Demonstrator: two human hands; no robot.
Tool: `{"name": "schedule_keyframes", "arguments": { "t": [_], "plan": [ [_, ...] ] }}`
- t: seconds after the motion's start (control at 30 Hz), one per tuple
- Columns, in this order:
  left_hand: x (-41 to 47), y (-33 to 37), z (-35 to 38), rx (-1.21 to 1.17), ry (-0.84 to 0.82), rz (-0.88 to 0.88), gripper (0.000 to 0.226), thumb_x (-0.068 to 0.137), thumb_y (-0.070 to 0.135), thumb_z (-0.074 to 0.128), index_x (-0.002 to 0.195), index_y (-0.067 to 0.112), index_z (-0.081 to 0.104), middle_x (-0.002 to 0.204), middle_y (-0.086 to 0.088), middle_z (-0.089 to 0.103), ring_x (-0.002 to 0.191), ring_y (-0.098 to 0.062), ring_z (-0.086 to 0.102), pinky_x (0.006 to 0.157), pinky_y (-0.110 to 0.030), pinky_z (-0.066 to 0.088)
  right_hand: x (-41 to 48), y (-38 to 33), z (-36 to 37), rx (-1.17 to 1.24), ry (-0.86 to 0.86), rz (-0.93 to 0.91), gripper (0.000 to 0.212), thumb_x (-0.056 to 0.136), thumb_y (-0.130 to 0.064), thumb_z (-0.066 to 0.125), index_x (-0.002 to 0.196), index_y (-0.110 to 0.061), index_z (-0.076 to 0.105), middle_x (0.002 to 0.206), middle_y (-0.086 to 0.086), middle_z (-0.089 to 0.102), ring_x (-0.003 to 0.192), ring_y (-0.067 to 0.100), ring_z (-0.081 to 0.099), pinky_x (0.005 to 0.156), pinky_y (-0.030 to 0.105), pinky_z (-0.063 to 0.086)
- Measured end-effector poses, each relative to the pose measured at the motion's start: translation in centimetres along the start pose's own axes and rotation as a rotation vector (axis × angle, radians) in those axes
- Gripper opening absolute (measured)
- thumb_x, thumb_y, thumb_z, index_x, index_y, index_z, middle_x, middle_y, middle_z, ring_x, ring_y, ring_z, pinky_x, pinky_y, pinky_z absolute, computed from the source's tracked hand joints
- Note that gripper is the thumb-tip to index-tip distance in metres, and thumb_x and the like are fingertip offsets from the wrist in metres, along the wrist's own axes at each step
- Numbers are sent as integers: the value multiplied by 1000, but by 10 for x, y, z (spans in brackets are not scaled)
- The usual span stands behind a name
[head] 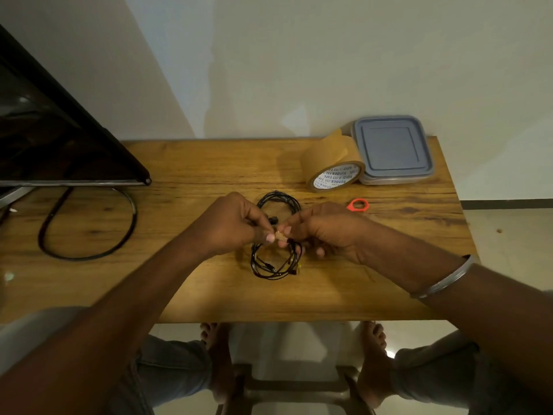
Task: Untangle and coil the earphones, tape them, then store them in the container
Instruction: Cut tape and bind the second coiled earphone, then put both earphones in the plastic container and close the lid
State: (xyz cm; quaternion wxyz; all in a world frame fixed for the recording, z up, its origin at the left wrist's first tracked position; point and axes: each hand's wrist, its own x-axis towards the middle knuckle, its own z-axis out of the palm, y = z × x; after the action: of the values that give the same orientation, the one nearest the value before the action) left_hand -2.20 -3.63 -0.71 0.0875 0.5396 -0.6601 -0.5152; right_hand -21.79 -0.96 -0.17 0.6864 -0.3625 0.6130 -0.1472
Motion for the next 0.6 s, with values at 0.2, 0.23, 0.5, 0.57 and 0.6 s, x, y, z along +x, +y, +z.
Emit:
{"name": "schedule_keyframes", "arguments": {
  "t": [0.2,0.23,0.5,0.57,0.6],
  "plan": [
    [0,0,10,-47,38,-136,15,68,11,88,80,12,80,77,-10,77,76,-20,70,71,-34,58,7,12,4,-516,291,-367,8,86,-11,75,90,-17,74,80,2,74,61,3,65,52,14,50],
    [0,0,9,-59,35,-164,19,67,10,89,83,9,79,78,-12,77,77,-23,71,69,-31,57,8,15,4,-550,313,-403,8,85,-12,76,88,-19,74,79,-2,72,65,4,66,55,15,52],
    [1,-5,-9,170,153,-95,9,76,23,84,76,16,78,65,-2,74,62,-16,72,64,-33,59,-4,10,4,-910,434,-584,10,89,-27,69,98,-31,73,94,-6,74,87,15,69,73,32,57],
    [2,-2,-11,164,226,-19,10,83,26,78,76,19,77,65,2,74,61,-14,71,62,-33,58,-14,-3,-5,-914,486,-619,10,91,-28,67,98,-30,72,91,-8,74,85,13,68,71,29,56],
    [2,1,-10,143,255,31,10,86,25,75,76,21,77,67,5,74,62,-13,71,59,-30,57,-20,-11,-12,-903,503,-605,8,90,-28,68,96,-29,73,86,-10,71,83,12,67,71,28,56]
  ]
}}
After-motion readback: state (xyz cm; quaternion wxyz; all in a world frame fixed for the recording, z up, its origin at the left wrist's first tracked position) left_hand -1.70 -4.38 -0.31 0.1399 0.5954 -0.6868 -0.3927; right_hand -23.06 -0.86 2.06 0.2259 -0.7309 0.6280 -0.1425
